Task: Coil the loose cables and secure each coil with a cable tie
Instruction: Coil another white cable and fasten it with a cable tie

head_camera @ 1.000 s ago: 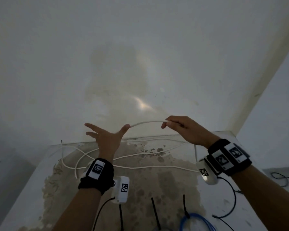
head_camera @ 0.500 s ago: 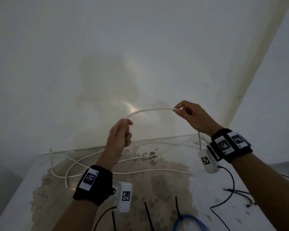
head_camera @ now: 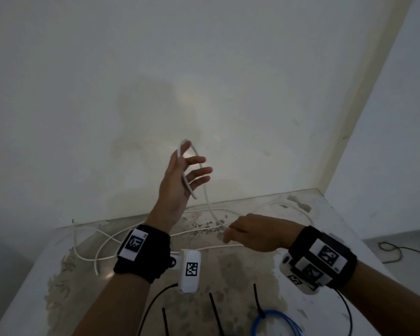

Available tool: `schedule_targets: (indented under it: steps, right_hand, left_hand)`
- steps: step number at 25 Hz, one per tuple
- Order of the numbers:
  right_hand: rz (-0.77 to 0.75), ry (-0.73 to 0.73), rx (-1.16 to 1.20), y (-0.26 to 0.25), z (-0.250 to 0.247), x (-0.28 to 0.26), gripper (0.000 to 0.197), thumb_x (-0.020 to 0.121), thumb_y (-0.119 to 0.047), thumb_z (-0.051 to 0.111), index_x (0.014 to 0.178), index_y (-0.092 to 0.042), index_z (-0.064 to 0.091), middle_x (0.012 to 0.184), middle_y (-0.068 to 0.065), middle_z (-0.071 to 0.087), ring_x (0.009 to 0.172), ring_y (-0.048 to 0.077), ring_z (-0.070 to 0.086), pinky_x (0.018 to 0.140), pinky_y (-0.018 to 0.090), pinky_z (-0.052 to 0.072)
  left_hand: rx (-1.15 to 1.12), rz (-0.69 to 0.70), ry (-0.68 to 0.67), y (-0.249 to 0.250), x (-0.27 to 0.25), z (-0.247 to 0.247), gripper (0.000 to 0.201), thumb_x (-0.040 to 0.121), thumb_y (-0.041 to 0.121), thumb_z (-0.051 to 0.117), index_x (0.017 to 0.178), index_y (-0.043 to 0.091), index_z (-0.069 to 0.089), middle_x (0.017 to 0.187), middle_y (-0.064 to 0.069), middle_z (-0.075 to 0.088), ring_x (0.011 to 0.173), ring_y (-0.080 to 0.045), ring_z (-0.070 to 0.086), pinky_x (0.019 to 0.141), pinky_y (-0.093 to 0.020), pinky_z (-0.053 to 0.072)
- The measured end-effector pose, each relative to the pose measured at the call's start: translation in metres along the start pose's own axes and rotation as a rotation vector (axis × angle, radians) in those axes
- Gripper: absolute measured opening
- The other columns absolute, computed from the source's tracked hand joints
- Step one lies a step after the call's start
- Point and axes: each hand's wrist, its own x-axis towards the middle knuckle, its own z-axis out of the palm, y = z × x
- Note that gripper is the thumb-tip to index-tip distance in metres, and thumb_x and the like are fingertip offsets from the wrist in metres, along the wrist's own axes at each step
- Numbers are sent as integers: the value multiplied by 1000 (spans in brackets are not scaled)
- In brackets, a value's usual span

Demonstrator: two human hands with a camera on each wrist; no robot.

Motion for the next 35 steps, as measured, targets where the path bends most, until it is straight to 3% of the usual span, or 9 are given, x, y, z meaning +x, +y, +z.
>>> schedule_targets:
  steps: [3, 7, 13, 16, 20, 26, 31, 33, 35]
  right_hand:
    - [-143, 111, 14, -23, -12, -12, 40, 104, -40, 32, 110, -27, 69, 103, -5, 69, 92, 13, 61, 85, 31, 46]
    - [-285, 474, 66, -12, -43, -22, 21, 97, -25, 50, 90, -27, 70, 70, -10, 66, 56, 7, 55, 57, 27, 46]
    - [-365, 542, 62, 2, -48, -26, 15, 96, -28, 60, 101, -25, 74, 72, -18, 58, 62, 5, 55, 58, 20, 43]
    - [-312, 716, 206, 10, -56, -23, 11, 96, -30, 61, 96, -25, 71, 71, -14, 61, 60, 5, 52, 56, 20, 41]
    - [-185, 842, 457, 27, -47, -18, 17, 101, -29, 53, 104, -26, 70, 79, -8, 63, 59, 15, 46, 55, 30, 36]
    - [-99, 658, 987, 10, -6, -14, 35, 107, -40, 29, 125, -35, 59, 105, 2, 74, 51, 15, 42, 49, 27, 35]
    - [-133, 721, 1240, 16, -9, -10, 39, 106, -35, 37, 107, -14, 69, 61, 0, 48, 50, 16, 22, 44, 24, 21]
    - [-101, 796, 1249, 22, -15, -10, 36, 105, -33, 42, 104, -11, 71, 58, -1, 38, 51, 15, 21, 44, 22, 19]
    - [-98, 822, 1259, 24, -14, -9, 33, 104, -31, 45, 109, -10, 70, 60, 1, 42, 49, 12, 23, 44, 21, 20]
  left_hand:
    - [167, -33, -124, -9, -3, 14, 36, 106, 21, 28, 140, 23, 41, 104, -7, 71, 95, -32, 71, 87, -43, 56]
    - [429, -128, -205, -11, -17, 16, 32, 107, 21, 29, 130, 20, 52, 79, -4, 60, 60, -24, 63, 58, -36, 55]
    - [649, -220, -254, -2, -20, 16, 41, 104, 15, 28, 93, 14, 68, 60, -9, 56, 41, -16, 47, 47, -26, 35]
    - [403, -378, -432, -4, -26, 22, 45, 99, 16, 29, 92, 9, 72, 49, -4, 44, 34, -10, 23, 40, -23, 18]
    - [-138, -495, -342, -6, -23, 25, 41, 87, 27, 34, 82, 6, 69, 49, 5, 17, 39, -10, 8, 40, -25, 6]
    - [-443, -444, -271, -15, -24, 33, 27, 87, 24, 33, 65, 16, 47, 51, 6, 14, 38, -10, 9, 36, -22, 9]
    - [-415, -426, -144, -27, -22, 32, 27, 88, 20, 31, 65, 16, 44, 47, 6, 23, 38, -9, 24, 40, -21, 27]
    - [-276, -474, -95, -28, -23, 31, 29, 92, 18, 30, 71, 14, 49, 51, 5, 28, 43, -11, 35, 53, -24, 44]
    - [-302, -502, -77, -26, -23, 33, 21, 90, 17, 34, 74, 15, 48, 53, 6, 25, 41, -9, 29, 51, -22, 42]
